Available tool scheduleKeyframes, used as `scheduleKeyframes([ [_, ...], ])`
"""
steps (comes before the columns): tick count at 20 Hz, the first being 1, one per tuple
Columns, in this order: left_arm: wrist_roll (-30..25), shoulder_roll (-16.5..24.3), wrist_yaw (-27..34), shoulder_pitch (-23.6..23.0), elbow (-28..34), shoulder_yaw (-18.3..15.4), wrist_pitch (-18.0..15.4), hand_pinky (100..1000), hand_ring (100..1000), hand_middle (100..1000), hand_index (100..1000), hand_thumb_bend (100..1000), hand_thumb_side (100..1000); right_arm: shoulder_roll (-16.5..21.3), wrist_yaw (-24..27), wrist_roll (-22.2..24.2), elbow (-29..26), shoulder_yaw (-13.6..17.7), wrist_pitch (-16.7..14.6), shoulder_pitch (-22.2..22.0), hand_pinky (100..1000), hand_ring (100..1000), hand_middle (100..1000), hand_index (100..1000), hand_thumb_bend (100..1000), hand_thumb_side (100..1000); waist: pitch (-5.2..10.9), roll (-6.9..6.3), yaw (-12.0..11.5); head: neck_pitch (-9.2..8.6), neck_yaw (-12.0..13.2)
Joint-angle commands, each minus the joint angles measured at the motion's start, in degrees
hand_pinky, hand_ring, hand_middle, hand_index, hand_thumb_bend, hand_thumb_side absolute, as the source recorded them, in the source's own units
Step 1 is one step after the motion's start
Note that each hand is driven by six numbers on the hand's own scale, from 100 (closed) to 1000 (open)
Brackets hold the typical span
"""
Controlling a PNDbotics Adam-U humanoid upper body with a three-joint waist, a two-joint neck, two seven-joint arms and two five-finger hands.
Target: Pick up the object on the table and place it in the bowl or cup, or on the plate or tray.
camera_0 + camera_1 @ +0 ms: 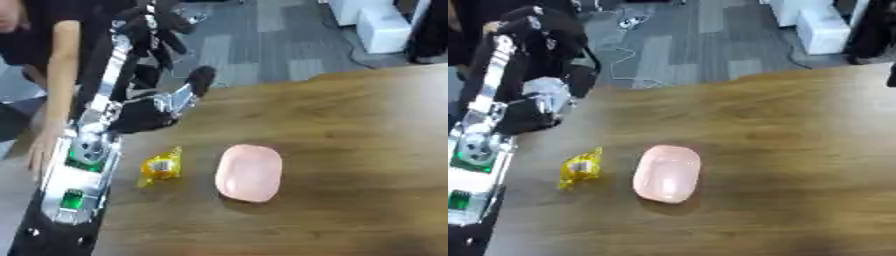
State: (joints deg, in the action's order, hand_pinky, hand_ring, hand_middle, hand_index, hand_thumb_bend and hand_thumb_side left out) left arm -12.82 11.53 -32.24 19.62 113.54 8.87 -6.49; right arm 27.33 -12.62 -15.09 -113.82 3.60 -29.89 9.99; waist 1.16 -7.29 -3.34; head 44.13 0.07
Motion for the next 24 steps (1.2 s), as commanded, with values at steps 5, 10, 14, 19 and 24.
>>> scheduleKeyframes([
  [5,-21.26,1.05,-10.57,0.22,0.32,-1.1,0.75,471,653,711,765,829,517,0.94,-0.25,0.37,-0.77,0.44,0.02,0.23,100,239,333,692,100,1000,0.27,0.25,-0.1,-0.01,-0.38],
  [10,-34.42,0.88,-19.97,0.05,-0.36,-1.98,1.03,536,703,752,800,959,487,0.92,-0.43,0.52,-0.77,0.46,0.16,0.23,100,239,332,691,100,1000,0.27,0.26,-0.1,-0.01,-0.38],
  [14,-38.83,0.86,-24.95,0.0,-1.39,-2.68,2.25,585,733,778,821,1000,476,0.95,-0.58,0.53,-0.77,0.5,0.16,0.21,100,238,331,691,100,1000,0.28,0.27,-0.11,-0.01,-0.39],
  [19,-39.14,0.94,-38.6,0.02,-4.55,-4.51,4.53,648,756,796,828,1000,471,1.02,-0.86,0.51,-0.77,0.63,0.13,0.15,100,239,332,689,100,1000,0.32,0.28,-0.17,-0.01,-0.44],
  [24,-39.15,0.27,-43.36,-0.13,-8.05,-4.54,5.49,643,751,790,822,1000,485,1.07,-1.01,0.49,-0.77,0.63,0.1,0.17,100,239,331,688,100,1000,0.35,0.28,-0.11,-0.01,-0.45],
])
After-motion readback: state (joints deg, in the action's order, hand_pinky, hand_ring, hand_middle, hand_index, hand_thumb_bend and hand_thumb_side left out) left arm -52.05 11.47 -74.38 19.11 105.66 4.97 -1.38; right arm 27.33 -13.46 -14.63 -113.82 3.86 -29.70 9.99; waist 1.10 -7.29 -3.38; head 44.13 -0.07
